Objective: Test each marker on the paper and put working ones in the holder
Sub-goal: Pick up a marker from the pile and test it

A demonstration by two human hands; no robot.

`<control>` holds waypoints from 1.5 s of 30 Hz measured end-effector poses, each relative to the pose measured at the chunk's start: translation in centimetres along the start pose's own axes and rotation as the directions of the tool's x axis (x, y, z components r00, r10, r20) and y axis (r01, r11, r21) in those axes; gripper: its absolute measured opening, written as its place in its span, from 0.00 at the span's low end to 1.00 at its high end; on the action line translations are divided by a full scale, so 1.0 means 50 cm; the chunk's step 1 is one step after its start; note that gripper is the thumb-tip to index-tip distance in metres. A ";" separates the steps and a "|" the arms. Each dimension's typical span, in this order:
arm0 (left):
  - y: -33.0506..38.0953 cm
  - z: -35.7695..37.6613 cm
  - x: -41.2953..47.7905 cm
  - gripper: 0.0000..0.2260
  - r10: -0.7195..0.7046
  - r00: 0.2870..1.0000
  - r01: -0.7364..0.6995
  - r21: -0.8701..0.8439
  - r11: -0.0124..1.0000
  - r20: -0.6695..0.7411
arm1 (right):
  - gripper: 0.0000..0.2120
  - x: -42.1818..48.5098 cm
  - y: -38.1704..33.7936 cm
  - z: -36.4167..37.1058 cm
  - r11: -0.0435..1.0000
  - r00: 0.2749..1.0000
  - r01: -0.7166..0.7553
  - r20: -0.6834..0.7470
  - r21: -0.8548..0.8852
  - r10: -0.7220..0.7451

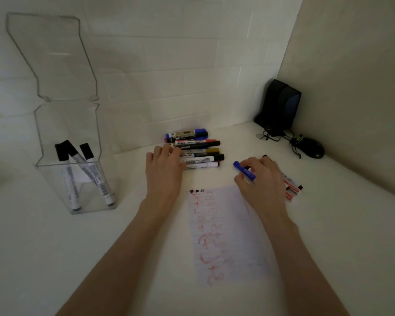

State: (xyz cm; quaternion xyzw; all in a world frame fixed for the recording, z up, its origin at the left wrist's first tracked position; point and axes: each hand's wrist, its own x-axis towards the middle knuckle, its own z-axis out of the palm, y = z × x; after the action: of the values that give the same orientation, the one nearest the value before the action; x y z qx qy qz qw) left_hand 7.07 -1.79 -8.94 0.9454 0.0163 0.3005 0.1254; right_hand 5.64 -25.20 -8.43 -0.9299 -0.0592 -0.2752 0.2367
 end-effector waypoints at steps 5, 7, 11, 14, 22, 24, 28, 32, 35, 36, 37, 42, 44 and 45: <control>-0.019 0.021 0.007 0.06 0.038 0.998 -0.038 -0.003 0.999 -0.043 | 0.11 -0.004 -0.007 0.005 1.000 1.000 0.011 -0.028 0.025 -0.010; -0.023 0.022 0.008 0.06 0.047 0.998 -0.047 0.001 0.999 -0.044 | 0.11 -0.005 -0.014 0.008 0.999 0.999 0.027 -0.028 0.038 -0.026; 0.002 -0.023 -0.003 0.06 0.105 0.988 -0.118 -0.107 0.987 -0.117 | 0.19 -0.009 -0.034 0.012 0.988 0.991 0.133 -0.008 0.078 -0.133; 0.037 -0.072 -0.025 0.07 0.172 0.973 -0.204 -0.231 0.951 -0.151 | 0.23 -0.011 -0.058 0.020 0.971 0.975 0.219 0.016 0.097 -0.222; 0.042 -0.113 -0.083 0.18 0.212 0.961 -0.036 -0.680 0.733 0.178 | 0.04 -0.019 -0.116 0.001 0.809 0.994 -0.052 0.108 0.585 -0.014; 0.031 -0.099 -0.092 0.18 0.286 0.923 -0.100 -0.558 0.824 0.258 | 0.06 -0.022 -0.137 -0.014 0.592 0.955 -0.284 0.276 0.754 0.108; 0.022 -0.090 -0.092 0.12 0.313 0.888 -0.168 -0.396 0.903 0.337 | 0.15 -0.032 -0.151 -0.017 0.493 0.914 -0.394 0.387 0.776 0.122; -0.040 -0.107 -0.107 0.10 0.268 0.850 0.007 -0.519 0.855 0.453 | 0.14 0.010 -0.089 -0.044 0.261 0.858 -0.440 0.316 0.859 0.405; -0.071 -0.115 -0.115 0.08 0.237 0.899 0.040 -0.606 0.794 0.369 | 0.14 0.012 -0.067 -0.043 0.323 0.843 -0.476 0.319 0.818 0.432; -0.068 -0.113 -0.117 0.08 0.237 0.904 0.027 -0.600 0.800 0.357 | 0.13 0.007 -0.073 -0.035 0.323 0.836 -0.499 0.350 0.804 0.422; -0.061 -0.109 -0.118 0.06 0.244 0.902 0.009 -0.580 0.815 0.356 | 0.11 0.003 -0.081 -0.030 0.303 0.824 -0.523 0.383 0.796 0.417; -0.025 -0.095 -0.118 0.12 0.314 0.862 -0.185 -0.329 0.926 0.397 | 0.10 0.003 -0.099 -0.027 0.174 0.768 -0.576 0.456 0.799 0.449; -0.022 -0.093 -0.111 0.17 0.288 0.874 -0.185 -0.279 0.942 0.391 | 0.11 0.002 -0.095 -0.028 0.150 0.761 -0.573 0.456 0.806 0.462; -0.022 -0.091 -0.109 0.18 0.275 0.879 -0.176 -0.272 0.946 0.388 | 0.11 0.002 -0.093 -0.028 0.143 0.760 -0.569 0.452 0.810 0.467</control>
State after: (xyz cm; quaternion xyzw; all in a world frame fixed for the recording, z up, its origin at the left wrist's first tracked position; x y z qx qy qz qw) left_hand 0.04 -0.26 -8.72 0.9622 -0.1568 0.1018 0.1980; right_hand 3.93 -21.75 -5.44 -0.6028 0.1103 -0.0507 0.7886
